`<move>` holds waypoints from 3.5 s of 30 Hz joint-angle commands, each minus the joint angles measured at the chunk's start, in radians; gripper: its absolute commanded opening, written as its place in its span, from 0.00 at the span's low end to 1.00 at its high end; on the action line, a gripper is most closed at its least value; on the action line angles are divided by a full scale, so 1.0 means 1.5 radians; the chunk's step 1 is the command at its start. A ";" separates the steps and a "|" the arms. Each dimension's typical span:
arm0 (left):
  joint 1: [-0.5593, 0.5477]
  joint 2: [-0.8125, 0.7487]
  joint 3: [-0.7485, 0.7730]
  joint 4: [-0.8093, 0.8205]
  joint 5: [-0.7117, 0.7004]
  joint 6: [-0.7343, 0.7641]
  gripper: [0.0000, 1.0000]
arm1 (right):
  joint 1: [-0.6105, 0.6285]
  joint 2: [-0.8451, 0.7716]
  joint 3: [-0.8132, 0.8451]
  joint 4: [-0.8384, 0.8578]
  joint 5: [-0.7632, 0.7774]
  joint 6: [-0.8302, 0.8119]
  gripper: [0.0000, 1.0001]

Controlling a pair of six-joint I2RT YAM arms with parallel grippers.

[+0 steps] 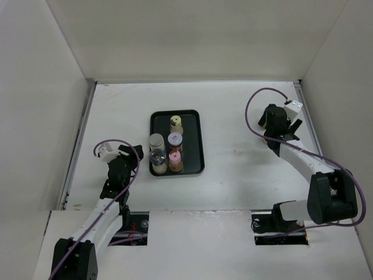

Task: Organize the condiment bottles

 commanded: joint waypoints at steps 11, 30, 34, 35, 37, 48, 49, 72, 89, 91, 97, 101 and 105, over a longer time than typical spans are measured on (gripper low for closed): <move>-0.008 0.007 0.004 0.045 -0.009 0.008 0.59 | -0.059 0.112 0.050 0.046 -0.083 0.030 0.93; -0.002 0.008 0.004 0.046 -0.005 0.008 0.59 | 0.289 0.031 0.049 0.064 -0.047 0.001 0.46; 0.002 0.004 0.002 0.047 -0.002 0.006 0.59 | 0.360 0.080 0.106 0.089 -0.067 -0.011 0.47; 0.002 0.007 0.003 0.047 -0.003 0.007 0.59 | 0.371 0.096 0.125 0.092 -0.073 -0.011 0.47; 0.002 0.012 0.004 0.047 0.003 0.006 0.59 | 0.395 0.135 0.165 0.100 -0.085 -0.014 0.47; 0.009 -0.006 0.000 0.037 0.004 0.005 0.59 | 0.455 0.306 0.305 0.109 -0.115 -0.033 0.47; 0.008 -0.003 0.001 0.039 0.006 0.005 0.59 | 0.455 0.318 0.310 0.110 -0.118 -0.030 0.47; 0.012 -0.002 0.000 0.040 0.006 0.005 0.59 | 0.377 0.188 0.223 0.109 -0.143 0.007 0.99; 0.003 0.017 0.000 0.053 0.007 0.005 0.59 | -0.051 0.227 0.249 0.012 -0.126 -0.038 0.99; 0.000 0.020 0.003 0.053 0.006 0.007 0.59 | -0.058 0.261 0.270 0.003 -0.127 -0.037 0.99; 0.000 0.021 0.003 0.053 0.005 0.007 0.59 | -0.062 0.325 0.295 0.017 -0.136 -0.040 0.94; 0.002 0.021 0.002 0.053 0.006 0.006 0.59 | -0.064 0.340 0.301 0.018 -0.135 -0.041 0.79; 0.000 0.022 0.002 0.053 0.009 0.005 0.59 | -0.061 0.326 0.274 0.026 -0.130 -0.029 0.57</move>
